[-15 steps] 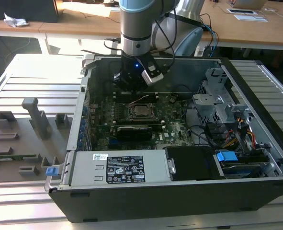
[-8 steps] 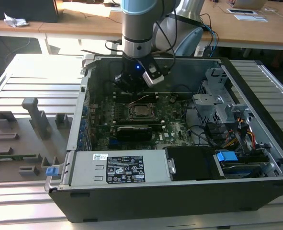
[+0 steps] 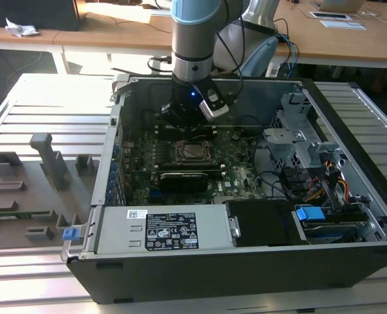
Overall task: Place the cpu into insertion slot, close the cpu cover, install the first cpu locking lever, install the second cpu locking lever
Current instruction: 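Install the first cpu locking lever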
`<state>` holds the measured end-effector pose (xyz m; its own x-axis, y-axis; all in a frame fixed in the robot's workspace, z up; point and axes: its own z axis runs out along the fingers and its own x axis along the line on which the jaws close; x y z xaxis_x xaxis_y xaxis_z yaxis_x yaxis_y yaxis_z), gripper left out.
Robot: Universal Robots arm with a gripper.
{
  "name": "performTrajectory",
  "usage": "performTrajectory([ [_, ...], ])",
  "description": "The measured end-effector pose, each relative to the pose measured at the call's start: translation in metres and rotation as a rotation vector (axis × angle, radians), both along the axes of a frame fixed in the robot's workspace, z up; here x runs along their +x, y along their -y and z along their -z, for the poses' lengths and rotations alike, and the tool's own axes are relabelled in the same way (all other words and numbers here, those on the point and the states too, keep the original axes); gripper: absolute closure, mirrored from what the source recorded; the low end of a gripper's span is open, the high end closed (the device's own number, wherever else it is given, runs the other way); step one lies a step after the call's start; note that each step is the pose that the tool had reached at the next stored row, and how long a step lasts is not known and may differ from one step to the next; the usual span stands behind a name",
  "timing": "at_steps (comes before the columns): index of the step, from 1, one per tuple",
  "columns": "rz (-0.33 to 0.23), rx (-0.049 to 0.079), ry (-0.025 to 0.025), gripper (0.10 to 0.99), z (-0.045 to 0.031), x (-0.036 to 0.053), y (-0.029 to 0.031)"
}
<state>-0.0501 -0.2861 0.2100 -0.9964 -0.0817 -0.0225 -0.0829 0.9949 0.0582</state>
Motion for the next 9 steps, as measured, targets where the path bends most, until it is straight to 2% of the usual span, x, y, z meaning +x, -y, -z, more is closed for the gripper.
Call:
performTrajectory([
  [9,0.000,0.000,-0.0001,0.980,0.0038,0.0110,0.0000],
])
